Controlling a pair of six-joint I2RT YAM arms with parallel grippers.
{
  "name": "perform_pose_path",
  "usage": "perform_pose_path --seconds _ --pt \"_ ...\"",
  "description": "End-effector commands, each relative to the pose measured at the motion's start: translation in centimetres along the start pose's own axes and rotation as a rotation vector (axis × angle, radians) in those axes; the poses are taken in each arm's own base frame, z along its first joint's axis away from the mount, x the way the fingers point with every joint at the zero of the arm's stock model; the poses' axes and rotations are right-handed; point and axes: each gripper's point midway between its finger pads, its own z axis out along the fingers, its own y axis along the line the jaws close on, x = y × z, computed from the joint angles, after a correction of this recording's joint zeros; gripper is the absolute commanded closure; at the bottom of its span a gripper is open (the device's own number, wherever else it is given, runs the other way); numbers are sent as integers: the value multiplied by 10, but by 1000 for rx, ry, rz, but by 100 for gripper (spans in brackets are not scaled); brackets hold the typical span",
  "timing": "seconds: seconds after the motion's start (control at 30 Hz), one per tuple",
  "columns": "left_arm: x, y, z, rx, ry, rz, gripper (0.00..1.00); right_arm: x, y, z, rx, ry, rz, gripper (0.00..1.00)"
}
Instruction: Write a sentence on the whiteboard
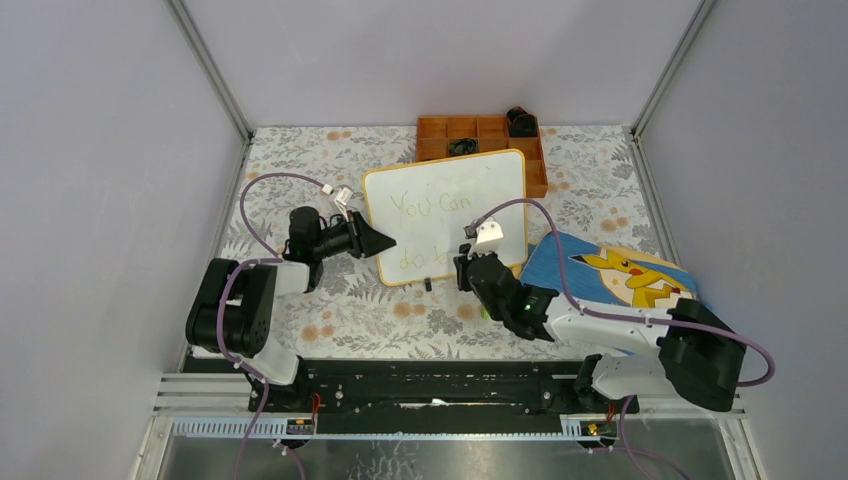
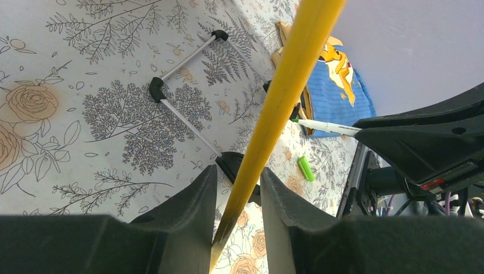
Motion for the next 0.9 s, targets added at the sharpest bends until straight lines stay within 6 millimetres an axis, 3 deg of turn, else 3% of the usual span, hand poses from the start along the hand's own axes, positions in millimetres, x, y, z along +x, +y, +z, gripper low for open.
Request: perform_pose_path --seconds 0.0,0.2,0.43,0.67,0.87 --pt "-11 -7 3 10 -19 63 60 -35 3 -12 -46 -112 67 100" --pt "-10 -7 3 8 -16 63 61 -53 5 -14 -43 -145 61 100" --pt "-10 -6 3 6 -15 64 60 -60 13 -3 -46 -127 78 100" --pt "-10 -7 4 6 -13 66 60 -56 10 7 -31 -112 78 100" --pt "-10 -6 4 4 -10 63 61 -41 5 11 -10 -75 67 100"
